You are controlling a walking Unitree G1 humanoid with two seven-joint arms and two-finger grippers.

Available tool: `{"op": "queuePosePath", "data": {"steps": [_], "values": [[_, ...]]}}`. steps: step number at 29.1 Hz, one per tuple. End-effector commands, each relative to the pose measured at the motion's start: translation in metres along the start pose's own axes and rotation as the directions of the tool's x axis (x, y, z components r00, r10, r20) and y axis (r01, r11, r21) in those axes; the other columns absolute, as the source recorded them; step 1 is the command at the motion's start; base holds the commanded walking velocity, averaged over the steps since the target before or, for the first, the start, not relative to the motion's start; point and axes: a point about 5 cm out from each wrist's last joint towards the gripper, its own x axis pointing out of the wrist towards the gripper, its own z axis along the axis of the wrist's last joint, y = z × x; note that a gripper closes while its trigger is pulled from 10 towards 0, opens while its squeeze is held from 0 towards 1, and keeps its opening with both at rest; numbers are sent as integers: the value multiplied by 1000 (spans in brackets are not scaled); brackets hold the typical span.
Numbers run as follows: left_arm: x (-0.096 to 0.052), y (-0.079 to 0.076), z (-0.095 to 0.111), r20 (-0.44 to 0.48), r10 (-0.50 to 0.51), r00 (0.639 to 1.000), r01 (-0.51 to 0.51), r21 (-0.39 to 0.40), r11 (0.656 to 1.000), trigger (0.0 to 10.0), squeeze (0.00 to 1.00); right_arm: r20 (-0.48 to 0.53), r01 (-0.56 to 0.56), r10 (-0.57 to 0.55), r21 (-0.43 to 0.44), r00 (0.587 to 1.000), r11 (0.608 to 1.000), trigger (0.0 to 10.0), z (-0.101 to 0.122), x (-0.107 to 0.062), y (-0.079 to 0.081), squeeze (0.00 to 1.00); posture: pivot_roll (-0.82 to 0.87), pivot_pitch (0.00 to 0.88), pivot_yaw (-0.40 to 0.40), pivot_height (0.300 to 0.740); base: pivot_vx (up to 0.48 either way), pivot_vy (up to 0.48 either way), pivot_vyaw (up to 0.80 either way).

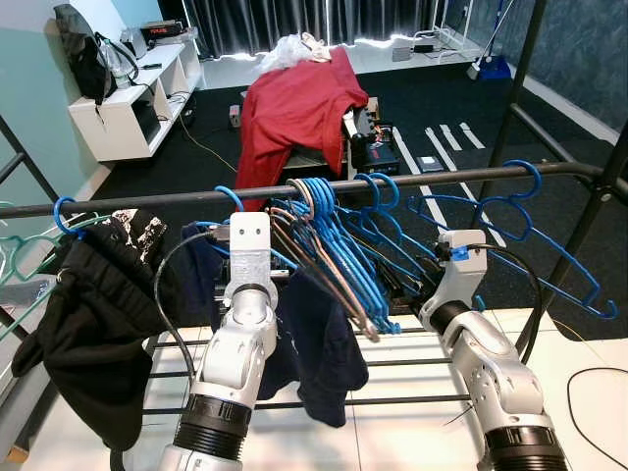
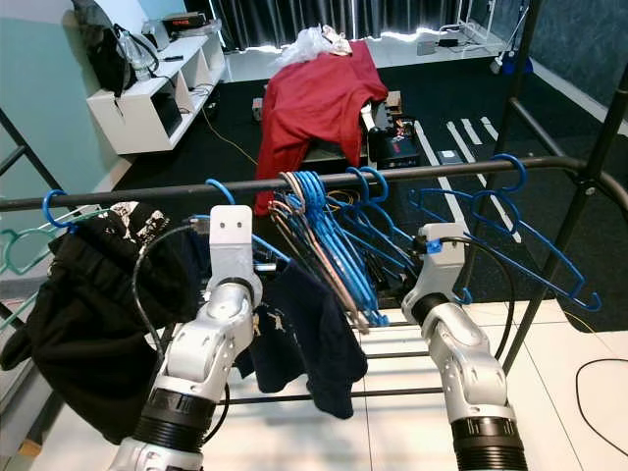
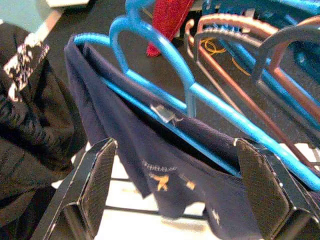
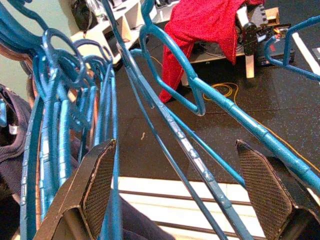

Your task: Hang hanger

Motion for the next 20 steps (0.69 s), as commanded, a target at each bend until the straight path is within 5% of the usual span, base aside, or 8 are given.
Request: {"op": "queuePosePath", "data": {"steps": [1,10,14,20], "values": [[-4,-18,0,-36,-34,999,32,-53,998,10000,0,0,-17,17,17,1000,1000,10000,-1,-1,5,0,-102,87,108,735,0,0,0],[-4,-21,2,-36,-44,998,42,-69,997,10000,0,0,-17,17,17,1000,1000,10000,-1,-1,5,0,-104,88,108,735,0,0,0],[-10,-27,13,39,-166,985,167,-38,985,10000,0,-3,-20,20,20,1000,1000,10000,-1,0,6,0,-103,82,106,735,0,0,0],[-9,-11,18,65,-171,983,176,-84,981,10000,0,-5,-21,22,20,1000,1000,10000,-1,1,6,0,-102,73,103,735,0,0,0]]}}
